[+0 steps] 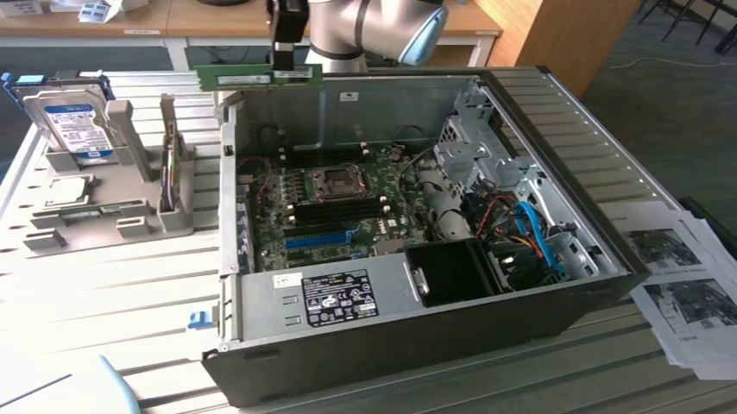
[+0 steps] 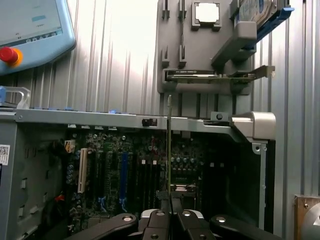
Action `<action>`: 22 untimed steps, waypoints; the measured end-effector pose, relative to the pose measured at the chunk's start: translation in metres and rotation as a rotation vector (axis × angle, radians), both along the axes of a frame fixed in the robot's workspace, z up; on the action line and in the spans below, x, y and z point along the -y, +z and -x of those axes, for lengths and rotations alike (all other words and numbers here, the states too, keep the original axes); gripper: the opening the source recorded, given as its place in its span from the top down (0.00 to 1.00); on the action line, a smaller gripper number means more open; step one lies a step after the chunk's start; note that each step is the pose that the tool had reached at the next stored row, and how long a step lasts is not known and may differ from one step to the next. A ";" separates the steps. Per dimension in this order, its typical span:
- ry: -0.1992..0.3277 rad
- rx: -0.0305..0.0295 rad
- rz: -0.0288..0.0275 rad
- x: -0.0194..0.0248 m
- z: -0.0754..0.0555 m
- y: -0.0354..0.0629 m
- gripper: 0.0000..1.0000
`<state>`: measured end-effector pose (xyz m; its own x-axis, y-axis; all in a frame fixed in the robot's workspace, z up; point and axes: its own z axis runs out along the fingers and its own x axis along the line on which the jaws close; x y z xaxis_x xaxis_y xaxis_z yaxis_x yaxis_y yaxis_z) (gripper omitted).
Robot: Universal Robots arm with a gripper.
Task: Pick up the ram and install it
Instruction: 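Pick up the ram and move it above insertion slot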
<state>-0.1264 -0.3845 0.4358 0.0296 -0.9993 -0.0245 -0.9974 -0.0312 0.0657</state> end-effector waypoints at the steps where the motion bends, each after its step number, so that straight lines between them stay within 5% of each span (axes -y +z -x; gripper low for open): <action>1: 0.000 0.0000 0.0000 0.0000 -0.004 0.0000 0.89; 17: 0.003 -0.0001 0.0000 0.0000 -0.069 0.0001 0.89; 22: 0.003 -0.0001 0.0000 0.0001 -0.079 0.0001 0.89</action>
<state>-0.0476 -0.3846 0.4359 0.0330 -0.9992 -0.0245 -0.9972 -0.0345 0.0658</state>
